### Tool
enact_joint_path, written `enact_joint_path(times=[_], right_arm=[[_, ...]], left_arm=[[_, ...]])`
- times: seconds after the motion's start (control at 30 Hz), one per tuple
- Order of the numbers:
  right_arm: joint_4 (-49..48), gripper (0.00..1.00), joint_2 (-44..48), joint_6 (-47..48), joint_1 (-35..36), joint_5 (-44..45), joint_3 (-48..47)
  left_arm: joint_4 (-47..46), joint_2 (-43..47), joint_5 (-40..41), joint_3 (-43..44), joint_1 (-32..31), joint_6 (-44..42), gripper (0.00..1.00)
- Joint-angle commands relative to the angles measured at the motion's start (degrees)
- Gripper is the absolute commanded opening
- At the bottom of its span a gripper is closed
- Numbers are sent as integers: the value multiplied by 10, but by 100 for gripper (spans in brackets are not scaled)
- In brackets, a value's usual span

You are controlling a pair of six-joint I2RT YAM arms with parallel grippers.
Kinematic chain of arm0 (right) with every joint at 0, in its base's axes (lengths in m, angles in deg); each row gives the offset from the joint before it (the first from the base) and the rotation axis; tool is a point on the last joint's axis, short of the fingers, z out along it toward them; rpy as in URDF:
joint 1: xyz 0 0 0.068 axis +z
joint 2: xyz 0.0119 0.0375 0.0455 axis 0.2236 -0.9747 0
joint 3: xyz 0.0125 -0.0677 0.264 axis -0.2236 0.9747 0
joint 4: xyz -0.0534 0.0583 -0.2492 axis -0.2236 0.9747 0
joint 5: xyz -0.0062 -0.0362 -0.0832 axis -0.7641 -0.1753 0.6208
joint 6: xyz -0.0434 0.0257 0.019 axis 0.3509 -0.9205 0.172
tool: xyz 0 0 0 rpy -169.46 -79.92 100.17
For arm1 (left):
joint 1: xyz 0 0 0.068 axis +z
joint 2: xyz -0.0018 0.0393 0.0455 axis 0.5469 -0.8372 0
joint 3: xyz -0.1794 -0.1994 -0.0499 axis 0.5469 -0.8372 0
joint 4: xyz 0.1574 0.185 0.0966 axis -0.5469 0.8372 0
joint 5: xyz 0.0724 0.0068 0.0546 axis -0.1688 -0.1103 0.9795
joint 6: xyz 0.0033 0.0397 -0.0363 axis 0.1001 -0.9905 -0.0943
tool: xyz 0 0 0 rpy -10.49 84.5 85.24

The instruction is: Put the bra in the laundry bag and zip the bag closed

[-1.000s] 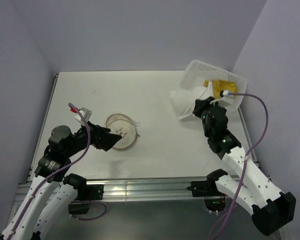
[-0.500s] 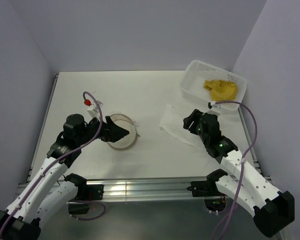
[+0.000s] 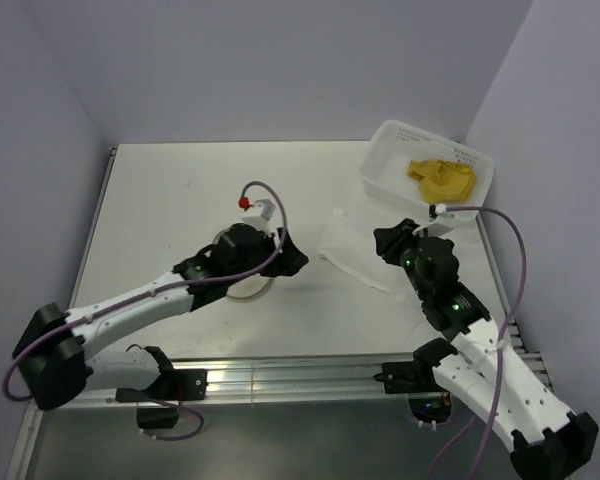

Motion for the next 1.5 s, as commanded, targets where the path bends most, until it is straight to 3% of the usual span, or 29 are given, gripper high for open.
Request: enact_joint_path(times=[0.0, 0.27, 0.47, 0.67, 0.93, 1.03, 1.07, 1.13, 1.17, 1.23, 1.33, 1.47], right_arm=[[-25, 37, 81, 15, 5, 20, 9], [-14, 37, 140, 23, 5, 12, 32], [-30, 37, 143, 19, 5, -12, 54], [-43, 38, 132, 19, 5, -19, 60], [-68, 38, 93, 8, 4, -49, 60], [-71, 38, 81, 7, 5, -52, 57], [-72, 38, 77, 7, 5, -53, 57], [-77, 38, 70, 5, 5, -57, 58], [-78, 38, 64, 4, 5, -59, 58], [-79, 38, 59, 2, 5, -65, 60], [-100, 53, 46, -6, 5, -79, 67], [-111, 65, 32, 5, 5, -108, 66]], left_arm=[[-58, -105, 177, 70, -49, -13, 70], [-42, -365, 180, 225, -46, -41, 67], [-73, -441, 124, 249, -21, -41, 65], [-110, -469, 56, 240, -11, -38, 55], [-136, -504, 1, 246, -3, -36, 50], [-160, -495, 1, 236, -2, -38, 36], [-166, -491, 1, 236, 1, -40, 21], [-168, -488, 5, 236, 3, -40, 6], [-169, -482, 9, 235, 6, -41, 0], [-182, -470, 14, 227, 6, -44, 0], [-220, -418, 24, 206, 5, -50, 0], [-268, -354, 8, 190, 7, -80, 0]])
